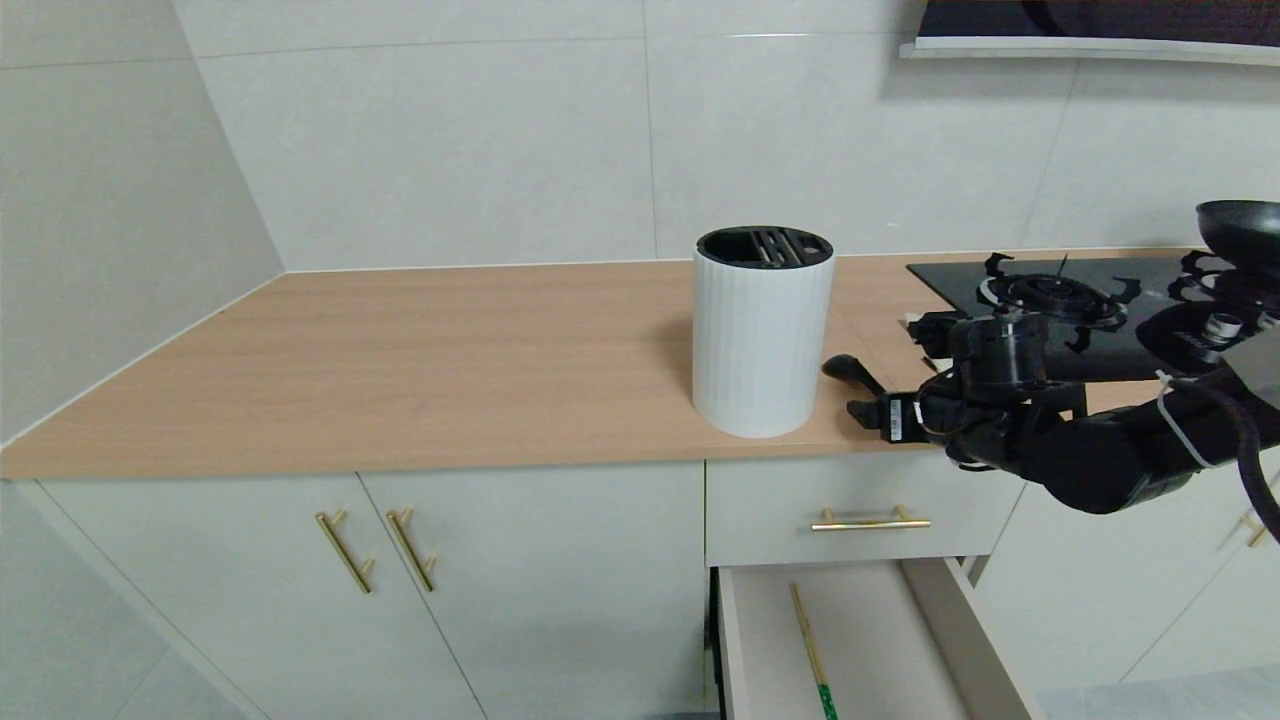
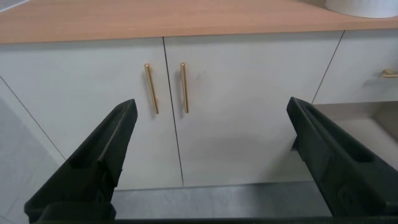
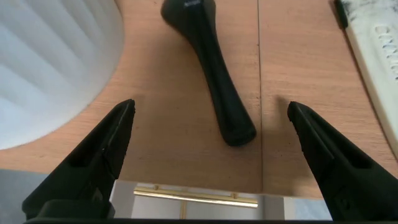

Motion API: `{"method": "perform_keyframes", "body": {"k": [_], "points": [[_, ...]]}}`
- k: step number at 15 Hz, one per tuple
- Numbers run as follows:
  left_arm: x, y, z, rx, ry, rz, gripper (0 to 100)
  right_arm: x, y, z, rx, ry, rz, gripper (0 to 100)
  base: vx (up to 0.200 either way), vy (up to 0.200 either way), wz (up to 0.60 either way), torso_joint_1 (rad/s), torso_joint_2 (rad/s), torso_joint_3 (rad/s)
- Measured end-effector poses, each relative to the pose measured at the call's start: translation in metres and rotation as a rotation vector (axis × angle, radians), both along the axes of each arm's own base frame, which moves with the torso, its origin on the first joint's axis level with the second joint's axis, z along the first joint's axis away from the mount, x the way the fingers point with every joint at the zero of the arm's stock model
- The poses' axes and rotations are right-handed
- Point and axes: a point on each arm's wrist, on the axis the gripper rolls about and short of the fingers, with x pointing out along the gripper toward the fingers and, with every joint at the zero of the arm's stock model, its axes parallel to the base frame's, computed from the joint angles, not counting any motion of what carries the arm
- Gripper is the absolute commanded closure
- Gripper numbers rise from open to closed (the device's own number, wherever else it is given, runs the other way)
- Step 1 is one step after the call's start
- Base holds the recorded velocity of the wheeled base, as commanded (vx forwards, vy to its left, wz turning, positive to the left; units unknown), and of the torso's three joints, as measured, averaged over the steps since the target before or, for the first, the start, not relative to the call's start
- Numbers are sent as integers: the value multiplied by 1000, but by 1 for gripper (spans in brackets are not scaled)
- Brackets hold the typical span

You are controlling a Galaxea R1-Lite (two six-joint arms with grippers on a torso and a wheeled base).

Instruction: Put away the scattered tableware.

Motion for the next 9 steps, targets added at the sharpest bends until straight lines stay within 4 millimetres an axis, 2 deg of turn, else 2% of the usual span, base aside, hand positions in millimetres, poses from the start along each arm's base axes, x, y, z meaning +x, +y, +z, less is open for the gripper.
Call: {"method": "perform_keyframes", "body": {"k": [9], "points": [[0,0,0,0,0,0,0,15,0,-8,-19,-8,-53,0,0,0,0,0,0,0]]}}
